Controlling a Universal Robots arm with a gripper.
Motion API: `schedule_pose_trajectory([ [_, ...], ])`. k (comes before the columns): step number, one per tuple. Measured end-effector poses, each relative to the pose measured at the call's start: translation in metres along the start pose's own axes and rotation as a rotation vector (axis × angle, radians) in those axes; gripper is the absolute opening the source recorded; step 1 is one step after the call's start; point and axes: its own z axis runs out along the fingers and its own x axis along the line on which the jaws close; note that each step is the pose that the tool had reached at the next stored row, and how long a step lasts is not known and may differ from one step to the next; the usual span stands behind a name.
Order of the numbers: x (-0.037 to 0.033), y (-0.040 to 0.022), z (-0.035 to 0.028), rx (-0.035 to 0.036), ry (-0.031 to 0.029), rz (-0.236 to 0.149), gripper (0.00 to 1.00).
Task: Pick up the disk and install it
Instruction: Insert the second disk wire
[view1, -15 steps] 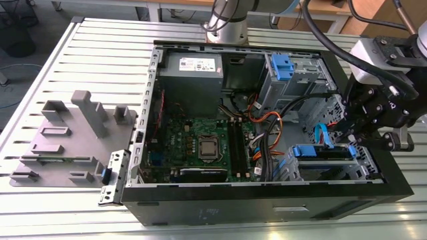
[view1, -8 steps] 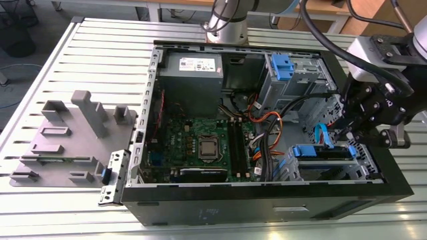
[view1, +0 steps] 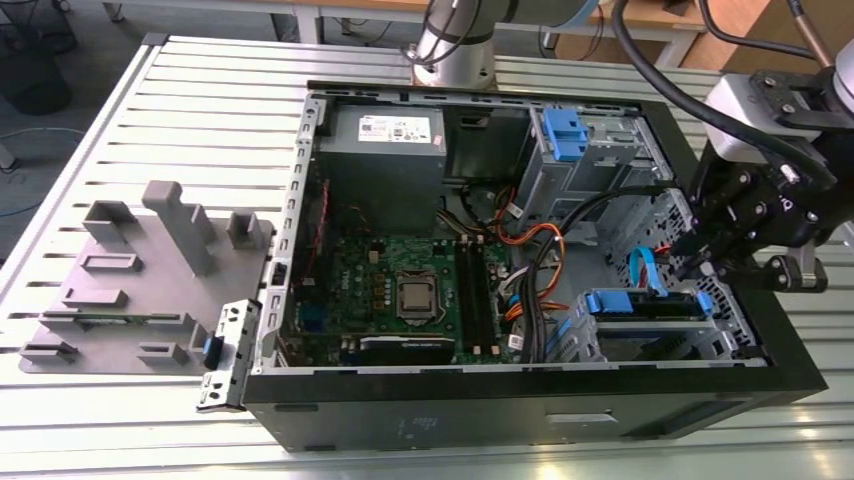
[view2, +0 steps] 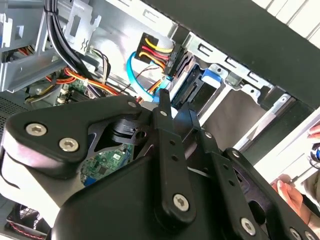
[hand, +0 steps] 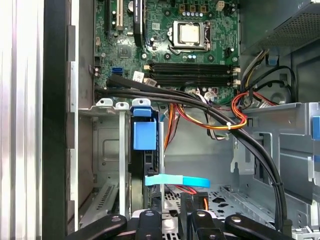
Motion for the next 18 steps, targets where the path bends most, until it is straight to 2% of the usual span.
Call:
schedule_pose_trajectory([
  [10, 0.0, -0.0006, 0.0001, 0.0, -0.0001, 0.0, 0.31],
  [11, 0.0, -0.0006, 0.0001, 0.0, -0.0002, 0.0, 0.37],
  [18, 0.0, -0.0019, 0.0002, 0.0, -0.0001, 0.0, 0.37],
])
